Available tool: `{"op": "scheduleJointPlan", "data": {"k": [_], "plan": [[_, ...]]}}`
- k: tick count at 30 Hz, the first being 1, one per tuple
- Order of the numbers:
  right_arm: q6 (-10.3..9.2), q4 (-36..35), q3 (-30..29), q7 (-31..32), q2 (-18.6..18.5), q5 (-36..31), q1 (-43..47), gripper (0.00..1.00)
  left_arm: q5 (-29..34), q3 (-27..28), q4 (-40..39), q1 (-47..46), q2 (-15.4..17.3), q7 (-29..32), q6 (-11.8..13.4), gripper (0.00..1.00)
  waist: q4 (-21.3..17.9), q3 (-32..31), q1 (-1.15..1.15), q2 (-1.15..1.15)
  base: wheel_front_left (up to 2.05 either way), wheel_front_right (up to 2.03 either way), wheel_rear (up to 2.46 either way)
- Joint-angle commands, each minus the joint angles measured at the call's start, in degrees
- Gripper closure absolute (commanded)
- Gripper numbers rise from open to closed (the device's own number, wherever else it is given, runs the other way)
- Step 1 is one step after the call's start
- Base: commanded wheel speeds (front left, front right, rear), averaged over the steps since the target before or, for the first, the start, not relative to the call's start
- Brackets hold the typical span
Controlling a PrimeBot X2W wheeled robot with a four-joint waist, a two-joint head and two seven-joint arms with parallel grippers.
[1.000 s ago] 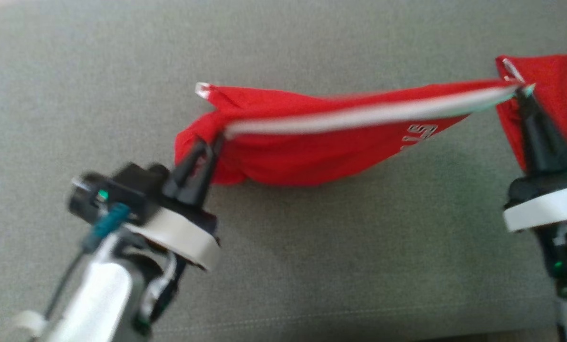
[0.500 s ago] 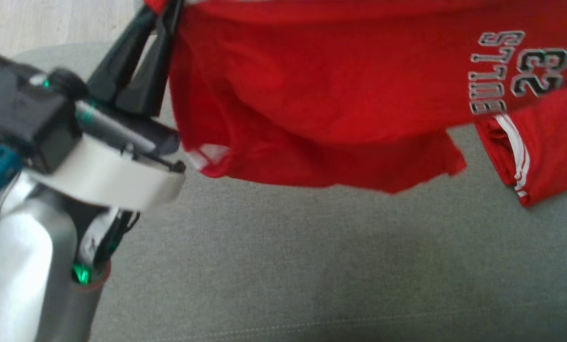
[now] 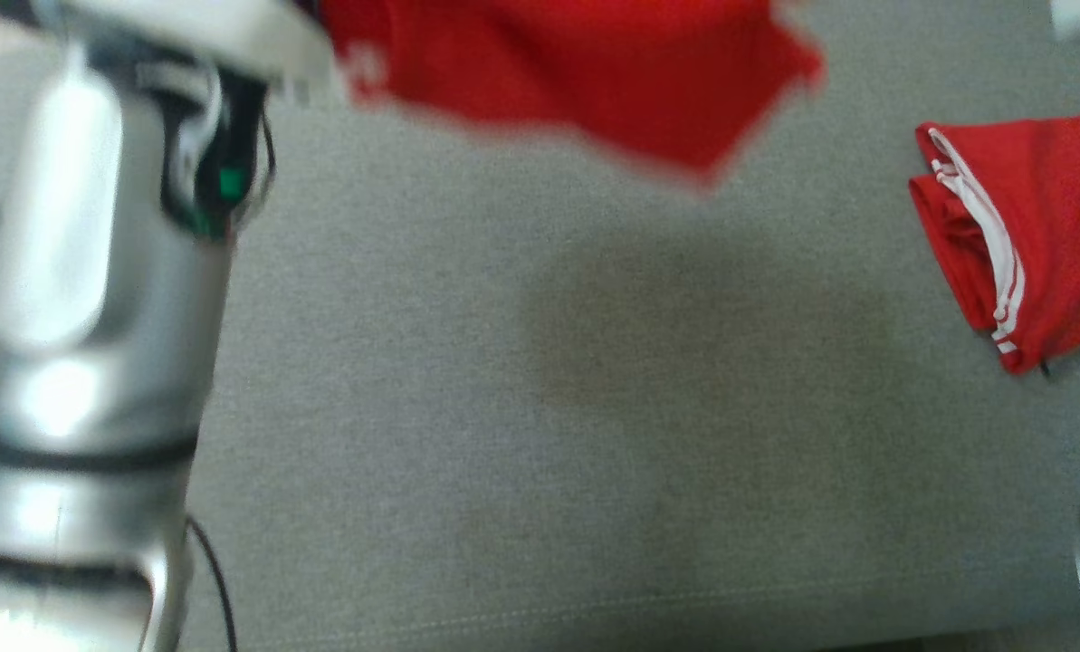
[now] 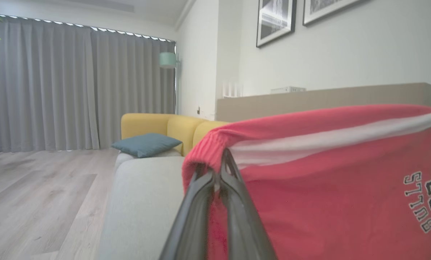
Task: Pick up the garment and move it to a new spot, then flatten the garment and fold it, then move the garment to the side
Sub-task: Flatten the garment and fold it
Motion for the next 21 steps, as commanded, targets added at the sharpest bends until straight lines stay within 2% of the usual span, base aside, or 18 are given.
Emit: {"op": "scheduleJointPlan", "data": {"k": [1,3,4,5,9,12,16,21], "plan": [[0.2,-0.5,0.9,-1.0,0.8,0.3,-2.6,1.0,0.6,2.8,-0.5,-4.1,1.2,-1.3,-0.1,1.0,-0.2,0.6,0.0,0.0,0.0,0.0,0.0],[0.2,6.5,2.9,-4.7,2.5,0.1,-7.5,1.0,0.7,3.5,7.4,-8.5,0.1,-5.8,-0.1,1.0,-0.6,1.4,0.0,0.0,0.0,0.0,0.0],[0.2,13.3,5.4,-7.6,4.7,0.2,-10.9,1.0,0.2,4.3,15.3,-12.1,-0.9,-10.0,-0.3,1.0,-1.0,2.1,0.0,0.0,0.0,0.0,0.0],[0.2,16.5,6.6,-9.0,5.8,0.4,-12.1,1.0,0.0,4.6,18.9,-13.3,-1.3,-11.4,-0.4,1.0,-1.3,2.4,0.0,0.0,0.0,0.0,0.0],[0.2,30.1,11.8,-13.1,9.7,2.0,-13.7,1.0,0.9,3.9,33.2,-14.7,-2.2,-13.9,-1.3,1.0,-2.3,4.1,0.0,0.0,0.0,0.0,0.0],[0.2,39.5,15.8,-15.6,11.4,4.5,-12.3,1.0,-0.8,4.7,42.5,-12.7,-3.6,-14.3,-1.8,1.0,-2.7,5.1,0.0,0.0,0.0,0.0,0.0],[0.2,48.7,20.0,-18.4,12.2,8.2,-9.0,1.0,-3.2,5.2,50.3,-9.9,-4.9,-14.5,-1.8,1.0,-2.1,6.7,0.0,0.0,0.0,0.0,0.0],[0.2,50.5,26.7,-20.5,12.3,14.3,-5.1,1.0,-6.0,3.3,51.6,-6.6,-5.2,-14.5,-2.6,1.0,-1.5,8.6,0.0,0.0,0.0,0.0,0.0]]}}
